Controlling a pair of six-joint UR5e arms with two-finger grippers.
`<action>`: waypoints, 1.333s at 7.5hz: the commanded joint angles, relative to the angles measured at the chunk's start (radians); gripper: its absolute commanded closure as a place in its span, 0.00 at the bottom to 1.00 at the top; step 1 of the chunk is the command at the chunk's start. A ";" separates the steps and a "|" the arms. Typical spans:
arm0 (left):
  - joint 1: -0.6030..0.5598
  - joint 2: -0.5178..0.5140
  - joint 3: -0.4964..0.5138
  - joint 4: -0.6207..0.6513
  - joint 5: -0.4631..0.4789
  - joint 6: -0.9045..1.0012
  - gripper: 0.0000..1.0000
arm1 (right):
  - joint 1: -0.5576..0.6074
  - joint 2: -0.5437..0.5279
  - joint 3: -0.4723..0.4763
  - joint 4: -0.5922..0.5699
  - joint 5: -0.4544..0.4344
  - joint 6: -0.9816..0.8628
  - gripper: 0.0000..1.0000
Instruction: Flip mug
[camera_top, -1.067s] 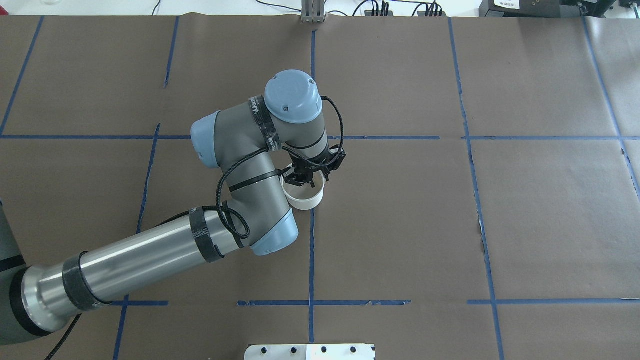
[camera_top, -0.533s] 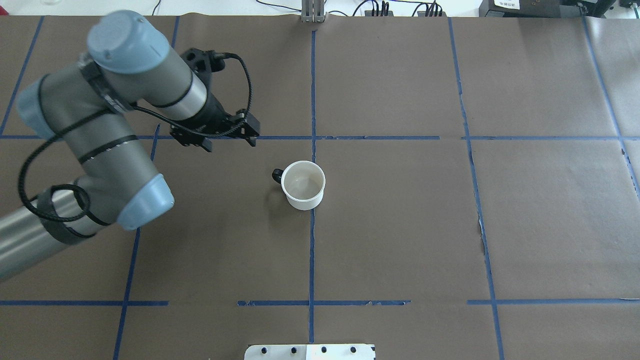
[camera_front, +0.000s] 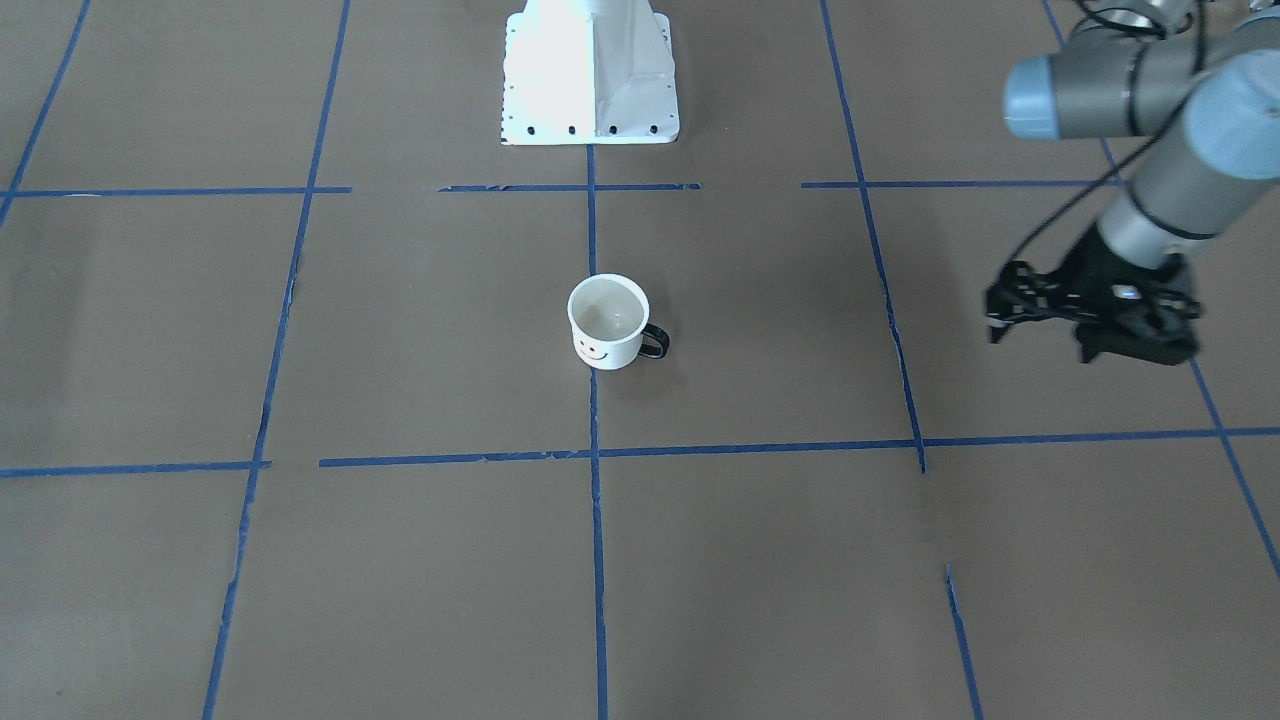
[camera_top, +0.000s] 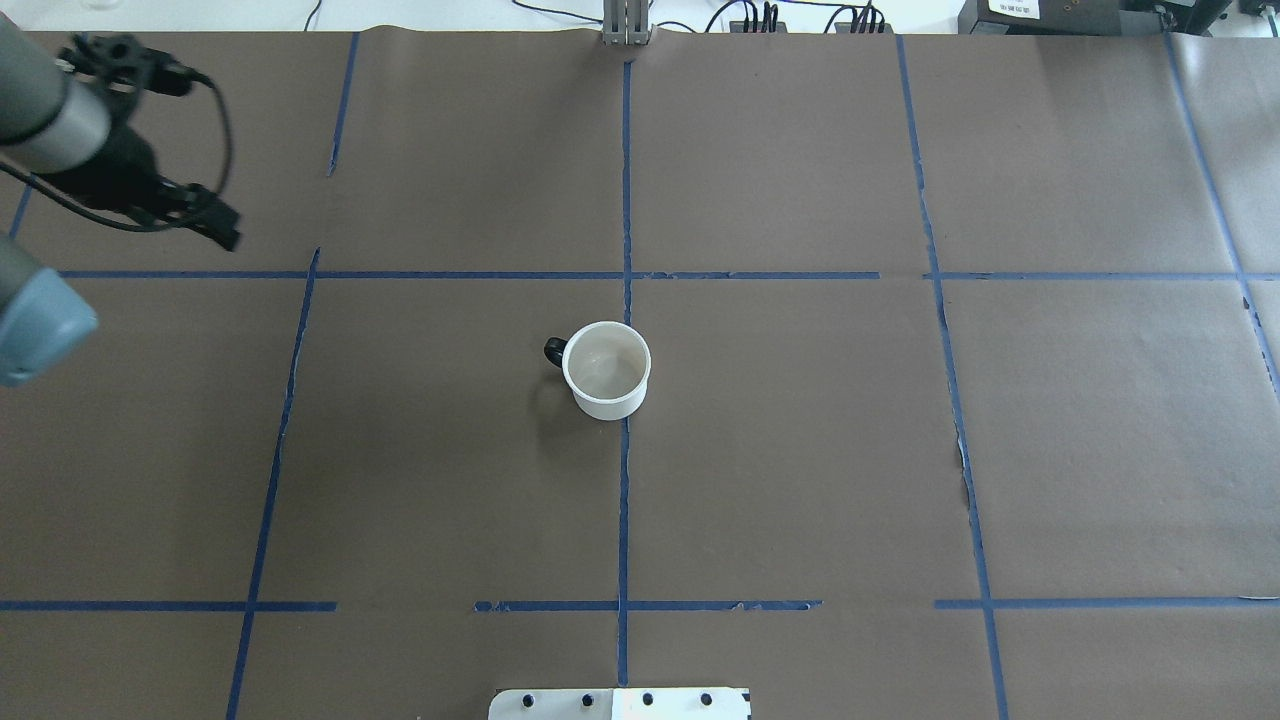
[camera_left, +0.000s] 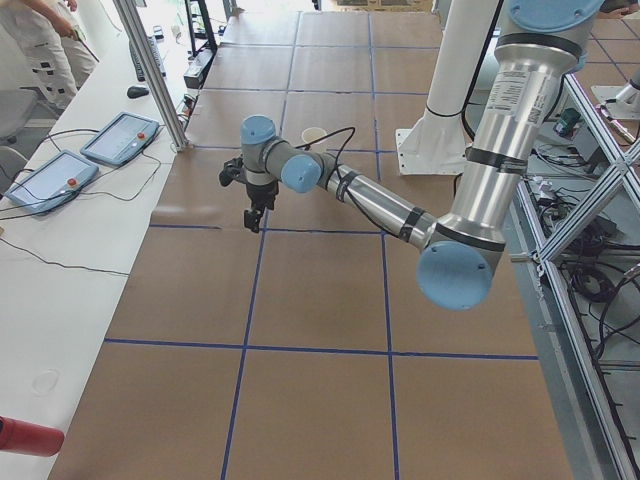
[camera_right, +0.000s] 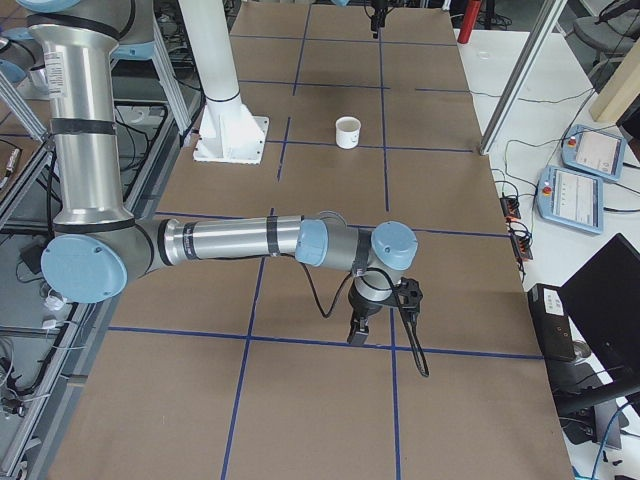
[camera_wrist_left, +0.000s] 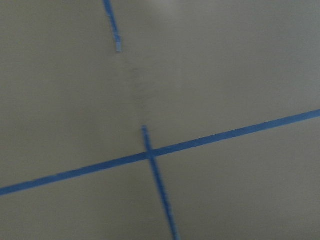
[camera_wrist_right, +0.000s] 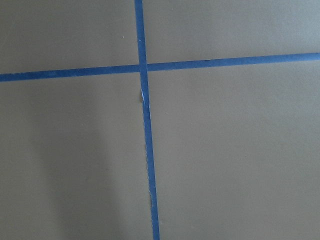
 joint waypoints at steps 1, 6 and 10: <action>-0.232 0.101 0.036 0.084 -0.011 0.204 0.00 | 0.000 0.000 0.000 0.000 0.000 0.000 0.00; -0.337 0.227 0.089 0.069 -0.188 0.353 0.00 | 0.000 0.000 0.000 0.000 0.000 0.000 0.00; -0.363 0.229 0.105 0.069 -0.185 0.345 0.00 | 0.000 0.000 0.000 0.000 0.000 0.000 0.00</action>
